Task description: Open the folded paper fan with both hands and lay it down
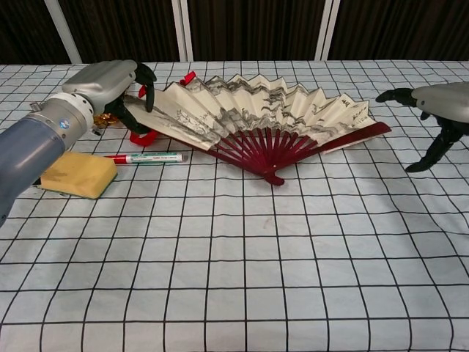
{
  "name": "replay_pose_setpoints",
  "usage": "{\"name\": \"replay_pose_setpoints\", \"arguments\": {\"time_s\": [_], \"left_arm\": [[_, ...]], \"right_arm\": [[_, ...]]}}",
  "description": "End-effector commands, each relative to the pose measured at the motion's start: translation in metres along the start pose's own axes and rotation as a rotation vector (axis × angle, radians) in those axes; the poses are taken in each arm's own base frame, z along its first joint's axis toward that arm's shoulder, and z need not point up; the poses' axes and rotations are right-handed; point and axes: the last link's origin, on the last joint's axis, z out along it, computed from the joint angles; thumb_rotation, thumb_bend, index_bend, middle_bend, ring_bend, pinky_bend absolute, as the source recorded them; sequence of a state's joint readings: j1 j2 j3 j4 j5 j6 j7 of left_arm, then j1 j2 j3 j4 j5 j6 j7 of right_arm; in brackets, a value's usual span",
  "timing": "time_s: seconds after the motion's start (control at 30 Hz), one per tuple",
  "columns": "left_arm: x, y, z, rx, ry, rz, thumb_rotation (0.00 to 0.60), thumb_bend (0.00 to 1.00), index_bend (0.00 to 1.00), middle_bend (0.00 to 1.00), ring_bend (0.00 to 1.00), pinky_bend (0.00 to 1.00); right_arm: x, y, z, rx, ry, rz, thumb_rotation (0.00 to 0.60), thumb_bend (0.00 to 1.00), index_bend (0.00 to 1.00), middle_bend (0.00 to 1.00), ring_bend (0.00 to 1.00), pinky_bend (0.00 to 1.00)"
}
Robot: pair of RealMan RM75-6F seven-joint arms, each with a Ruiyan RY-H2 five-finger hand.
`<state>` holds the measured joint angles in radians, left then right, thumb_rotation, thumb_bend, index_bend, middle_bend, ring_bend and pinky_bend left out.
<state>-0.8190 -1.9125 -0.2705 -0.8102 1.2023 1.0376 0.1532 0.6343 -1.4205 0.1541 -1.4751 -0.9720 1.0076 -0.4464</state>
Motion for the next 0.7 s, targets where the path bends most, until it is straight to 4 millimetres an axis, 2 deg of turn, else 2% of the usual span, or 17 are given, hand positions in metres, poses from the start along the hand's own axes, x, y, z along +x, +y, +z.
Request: {"name": "replay_pose_setpoints", "arguments": {"time_s": [0.03,0.1,0.33,0.53,0.7], "left_arm": [[-0.002,-0.007,-0.009,0.003,-0.065,0.026,0.600,0.00,0.26,0.00,0.00,0.00],[0.001,-0.011,-0.014,0.006,-0.082,0.036,0.600,0.00,0.21,0.00,0.00,0.00],[0.023,-0.025,-0.038,0.008,-0.076,0.043,0.600,0.00,0.18,0.00,0.00,0.00],[0.049,-0.046,-0.072,0.020,-0.045,0.037,0.600,0.00,0.18,0.00,0.00,0.00],[0.075,-0.073,-0.104,0.061,-0.001,0.026,0.600,0.00,0.17,0.00,0.00,0.00]], "right_arm": [[-0.001,0.003,-0.006,-0.009,-0.002,0.010,0.600,0.00,0.00,0.00,0.07,0.21],[0.000,0.003,-0.009,-0.009,0.000,0.015,0.600,0.00,0.00,0.00,0.07,0.21],[0.003,0.007,-0.024,-0.011,0.014,0.029,0.600,0.00,0.00,0.00,0.07,0.21],[0.010,0.016,-0.042,-0.032,0.039,0.043,0.600,0.00,0.00,0.00,0.07,0.21],[0.019,0.030,-0.063,-0.069,0.078,0.060,0.600,0.00,0.00,0.00,0.07,0.21]]}}
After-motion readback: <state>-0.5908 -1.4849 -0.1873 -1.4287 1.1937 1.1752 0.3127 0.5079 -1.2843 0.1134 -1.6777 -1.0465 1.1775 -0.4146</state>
